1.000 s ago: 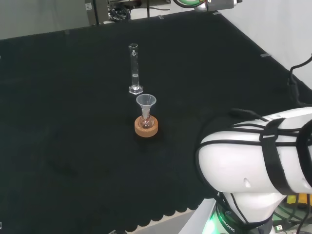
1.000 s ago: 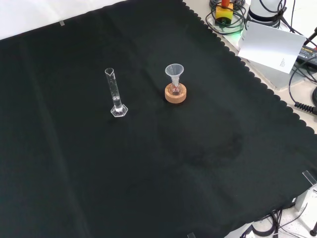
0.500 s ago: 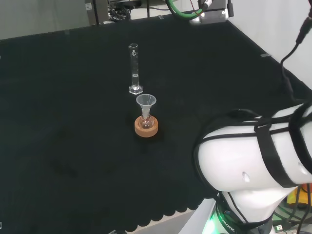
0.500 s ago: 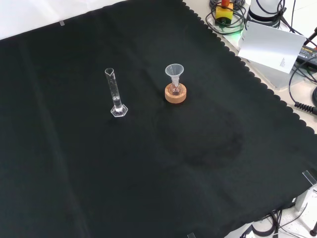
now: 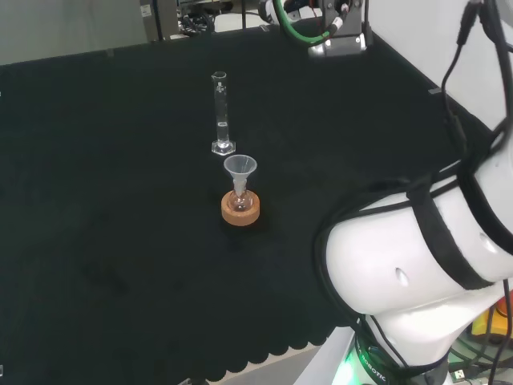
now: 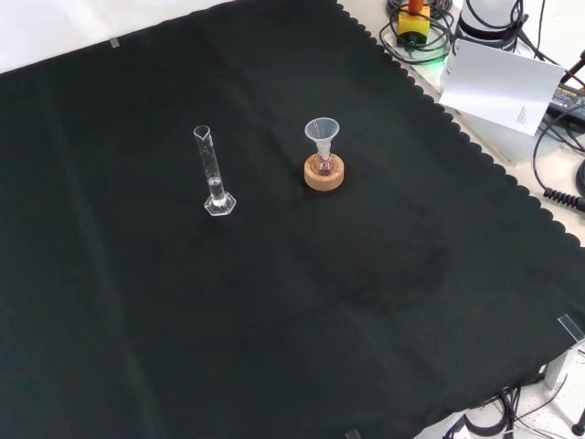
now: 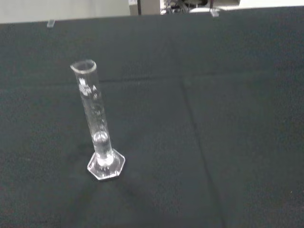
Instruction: Pick up the graduated cylinder.
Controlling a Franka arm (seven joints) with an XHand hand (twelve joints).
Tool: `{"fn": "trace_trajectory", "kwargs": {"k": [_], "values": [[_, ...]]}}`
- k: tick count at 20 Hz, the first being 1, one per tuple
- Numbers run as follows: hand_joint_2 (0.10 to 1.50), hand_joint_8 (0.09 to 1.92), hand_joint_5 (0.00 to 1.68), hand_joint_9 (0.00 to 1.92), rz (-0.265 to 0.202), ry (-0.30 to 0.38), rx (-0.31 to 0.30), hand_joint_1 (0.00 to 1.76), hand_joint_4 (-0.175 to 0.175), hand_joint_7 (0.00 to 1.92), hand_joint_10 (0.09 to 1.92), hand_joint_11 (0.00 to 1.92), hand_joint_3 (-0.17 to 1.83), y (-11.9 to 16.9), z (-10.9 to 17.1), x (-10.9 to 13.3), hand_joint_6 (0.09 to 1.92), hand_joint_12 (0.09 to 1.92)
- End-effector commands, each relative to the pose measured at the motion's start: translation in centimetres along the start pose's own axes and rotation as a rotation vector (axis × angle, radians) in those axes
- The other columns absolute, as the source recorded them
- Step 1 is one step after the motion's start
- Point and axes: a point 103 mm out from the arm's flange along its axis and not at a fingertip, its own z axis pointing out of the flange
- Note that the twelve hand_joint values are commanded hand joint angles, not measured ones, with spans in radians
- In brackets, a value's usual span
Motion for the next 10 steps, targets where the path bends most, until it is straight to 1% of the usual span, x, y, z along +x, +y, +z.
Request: {"fn": "trace_trajectory", "kwargs": {"k": [1, 4, 7, 10], "values": [[1.3, 0.58, 0.26, 0.25, -0.016, 0.07, 0.008, 0.29, -0.043, 0.05, 0.67, 0.16, -0.04, 4.5, 5.2, -2.5, 0.09, 1.36], [1.28, 0.61, 0.27, 0.31, -0.032, 0.089, 0.021, 0.32, -0.048, 0.11, 0.69, 0.19, -0.05, 5.4, 7.4, -2.5, 0.09, 1.36], [1.27, 0.63, 0.28, 0.31, -0.046, 0.108, 0.034, 0.33, -0.05, 0.11, 0.69, 0.2, -0.05, 6.1, 9.3, -2.3, 0.09, 1.36], [1.27, 0.63, 0.28, 0.3, -0.061, 0.124, 0.028, 0.35, -0.051, 0.11, 0.69, 0.2, -0.06, 6.6, 11.1, -2.1, 0.09, 1.36]]}}
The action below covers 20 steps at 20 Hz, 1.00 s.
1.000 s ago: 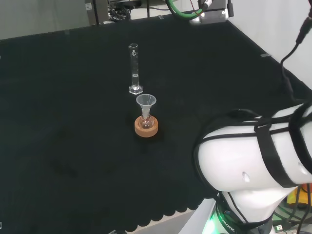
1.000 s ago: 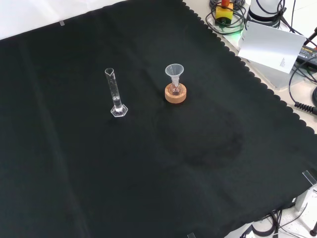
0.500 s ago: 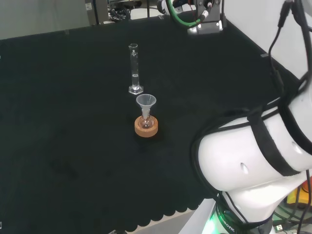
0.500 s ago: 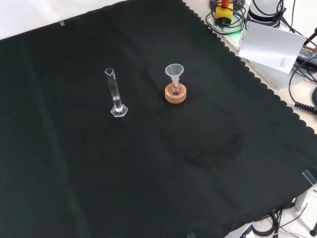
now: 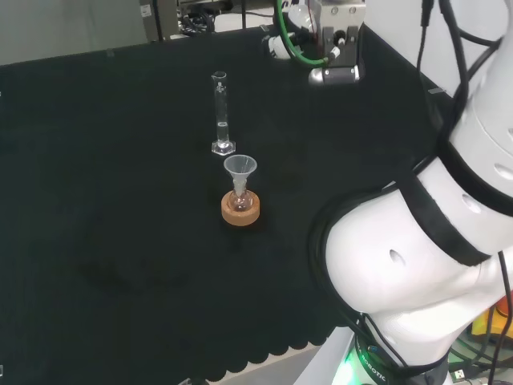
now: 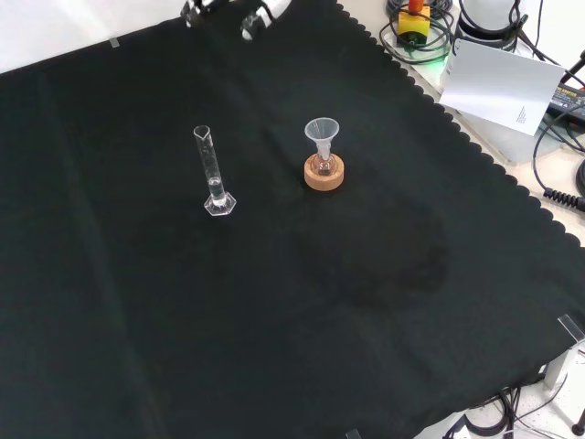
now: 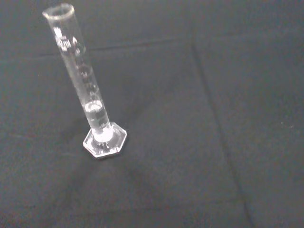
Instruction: Pick up the graduated cylinder.
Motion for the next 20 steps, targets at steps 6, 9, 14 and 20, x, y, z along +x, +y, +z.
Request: {"fn": "trace_trajectory", "kwargs": {"k": [6, 9, 14, 20], "values": [[1.25, 0.64, 0.28, 0.29, -0.055, 0.092, -0.014, 0.37, -0.053, 0.09, 0.68, 0.18, -0.07, 3.3, 6.0, -0.8, 0.09, 1.36], [1.25, 0.64, 0.28, 0.29, -0.093, 0.113, -0.015, 0.38, -0.054, 0.09, 0.68, 0.18, -0.07, 3.7, 7.2, -0.8, 0.09, 1.36], [1.24, 0.64, 0.28, 0.29, -0.156, 0.159, -0.024, 0.39, -0.054, 0.08, 0.69, 0.17, -0.08, 3.9, 9.1, -0.3, 0.09, 1.36], [1.22, 0.64, 0.28, 0.31, -0.181, 0.208, -0.005, 0.42, -0.054, 0.07, 0.69, 0.23, -0.1, 4.5, 11.1, 0.2, 0.09, 1.35]]}}
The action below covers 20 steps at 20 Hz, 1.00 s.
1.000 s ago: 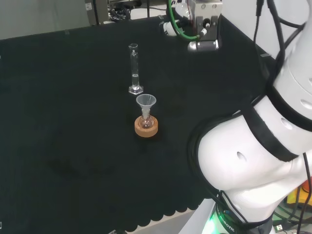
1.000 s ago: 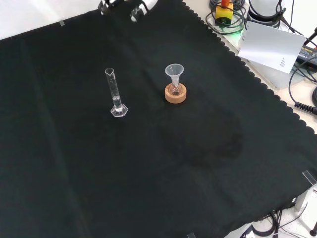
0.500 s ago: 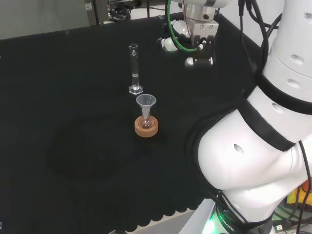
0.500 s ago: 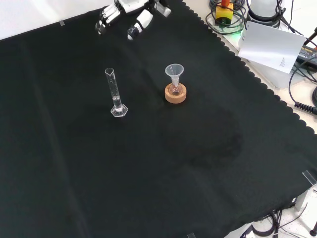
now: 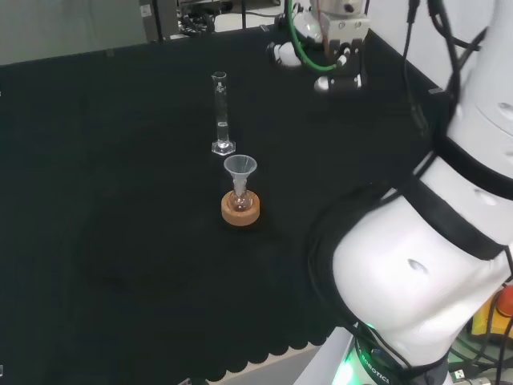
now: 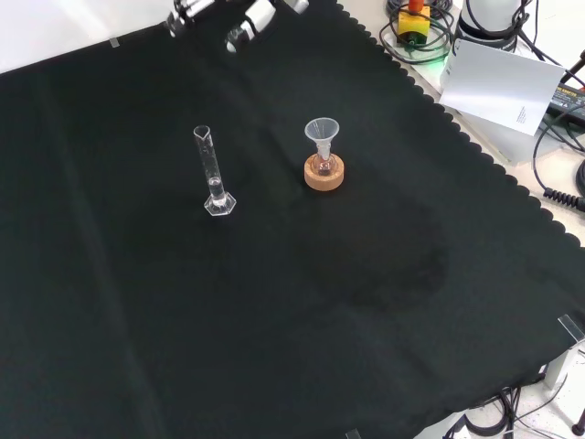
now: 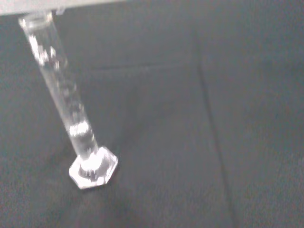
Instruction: Pick up the graduated cylinder.
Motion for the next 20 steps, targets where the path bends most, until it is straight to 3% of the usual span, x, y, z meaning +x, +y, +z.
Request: {"fn": "trace_trajectory", "kwargs": {"k": [1, 7, 20], "values": [[1.21, 0.64, 0.28, 0.31, -0.112, 0.216, 0.095, 0.42, -0.053, 0.06, 0.68, 0.24, -0.1, 0.7, 11.1, 2.4, 0.09, 1.35], [1.2, 0.64, 0.27, 0.32, -0.123, 0.243, 0.107, 0.44, -0.051, 0.07, 0.68, 0.26, -0.12, 1.5, 12.3, 2.9, 0.09, 1.35], [1.07, 0.68, 0.34, 0.39, -0.16, 0.438, 0.047, 0.71, -0.056, 0.18, 0.67, 0.28, -0.17, 2.8, 14.6, 2.9, 0.09, 1.34]]}}
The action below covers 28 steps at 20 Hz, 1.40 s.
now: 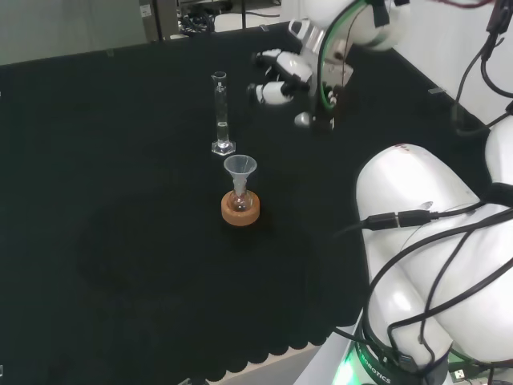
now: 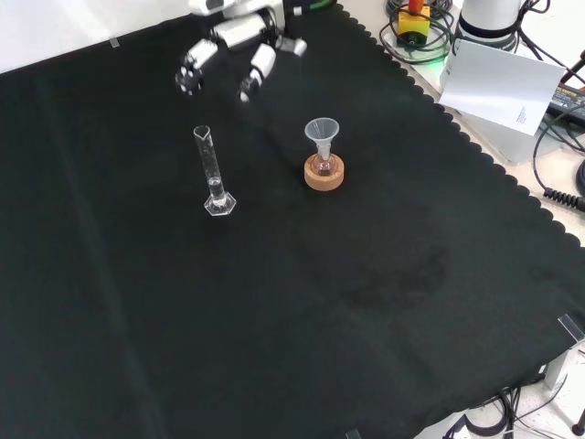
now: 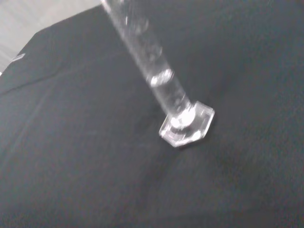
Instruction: Pick up the graduated cylinder.
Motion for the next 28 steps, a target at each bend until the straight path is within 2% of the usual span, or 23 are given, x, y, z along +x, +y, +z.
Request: {"fn": "trace_trajectory", "kwargs": {"k": [1, 11, 14, 20, 22, 28], "values": [[1.06, 0.67, 0.34, 0.39, -0.045, 0.104, -0.027, 0.72, -0.056, 0.18, 0.67, 0.27, -0.17, 1.6, 3.3, -1.6, 0.09, 1.34], [1.02, 0.67, 0.32, 0.38, -0.083, 0.179, -0.055, 0.8, -0.062, 0.18, 0.65, 0.26, -0.17, 3.9, 5.0, -1.4, 0.09, 1.34], [1.01, 0.68, 0.32, 0.4, -0.101, 0.197, -0.09, 0.84, -0.063, 0.2, 0.66, 0.26, -0.17, 4.4, 5.4, -1.1, 0.09, 1.34], [1.01, 0.68, 0.39, 0.48, -0.129, 0.221, -0.09, 0.9, -0.064, 0.29, 0.65, 0.3, -0.17, 5.2, 6.4, -1.1, 0.09, 1.33], [1.01, 0.68, 0.41, 0.49, -0.134, 0.254, -0.088, 0.91, -0.063, 0.3, 0.64, 0.31, -0.17, 5.3, 6.7, -1.4, 0.09, 1.33], [1.01, 0.65, 0.47, 0.54, -0.161, 0.295, -0.083, 0.92, -0.053, 0.35, 0.6, 0.35, -0.17, 5.9, 7.7, -0.8, 0.09, 1.32]]}}
